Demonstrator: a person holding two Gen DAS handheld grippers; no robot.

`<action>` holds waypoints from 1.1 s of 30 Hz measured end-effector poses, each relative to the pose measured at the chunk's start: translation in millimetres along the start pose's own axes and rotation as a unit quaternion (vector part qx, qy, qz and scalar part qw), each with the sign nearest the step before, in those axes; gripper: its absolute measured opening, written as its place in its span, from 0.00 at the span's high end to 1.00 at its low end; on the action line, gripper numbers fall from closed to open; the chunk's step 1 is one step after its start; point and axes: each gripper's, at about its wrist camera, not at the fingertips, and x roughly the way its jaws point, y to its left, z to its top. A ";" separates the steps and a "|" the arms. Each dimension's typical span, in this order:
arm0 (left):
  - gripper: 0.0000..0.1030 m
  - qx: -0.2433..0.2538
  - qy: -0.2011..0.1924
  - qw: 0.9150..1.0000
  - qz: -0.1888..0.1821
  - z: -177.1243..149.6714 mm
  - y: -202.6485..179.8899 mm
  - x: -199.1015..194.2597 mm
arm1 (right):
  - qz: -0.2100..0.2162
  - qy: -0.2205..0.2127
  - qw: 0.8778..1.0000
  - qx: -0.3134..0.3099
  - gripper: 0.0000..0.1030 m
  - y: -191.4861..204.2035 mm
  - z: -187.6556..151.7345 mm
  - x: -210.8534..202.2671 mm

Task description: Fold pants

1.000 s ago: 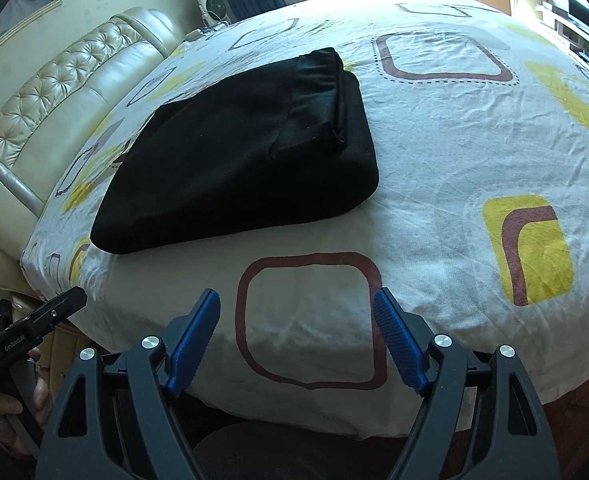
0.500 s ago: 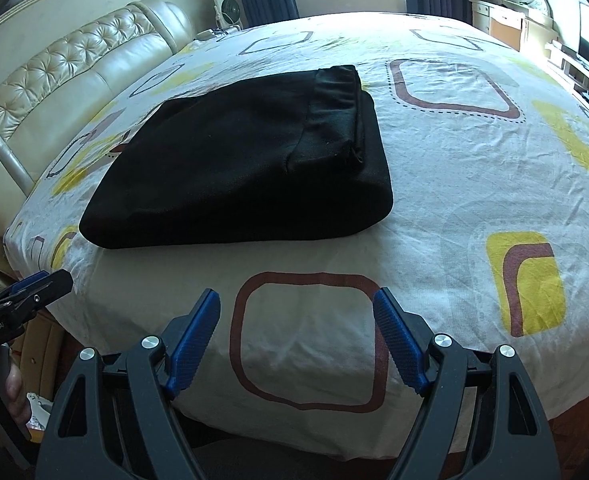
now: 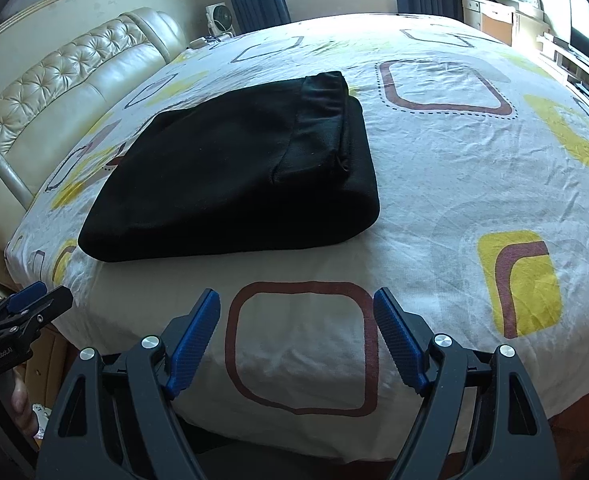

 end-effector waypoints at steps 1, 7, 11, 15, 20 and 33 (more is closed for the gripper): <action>0.07 0.002 -0.002 1.000 0.001 0.0 -0.9 -0.9 | 0.000 0.000 1.000 0.000 0.25 0.0 0.1 -0.2; 0.07 0.012 -0.009 1.000 0.003 -0.8 -4.9 -4.5 | 0.002 0.003 1.000 0.002 0.25 0.4 -0.7 0.7; 0.07 0.020 -0.015 1.000 0.002 -0.9 -8.4 -7.4 | 0.005 0.005 1.000 0.003 0.24 1.1 -1.4 1.8; 0.07 0.014 -0.017 1.000 -0.001 0.2 -8.3 -8.9 | 0.006 0.006 1.000 0.002 0.24 2.4 -1.8 2.1; 0.07 0.004 -0.020 1.000 0.000 1.5 -7.6 -11.1 | 0.008 0.006 1.000 0.000 0.24 3.7 -2.0 2.0; 0.03 0.000 -0.037 0.999 -0.024 5.7 -13.2 -22.8 | 0.011 0.012 1.000 -0.003 0.24 7.2 -4.4 3.6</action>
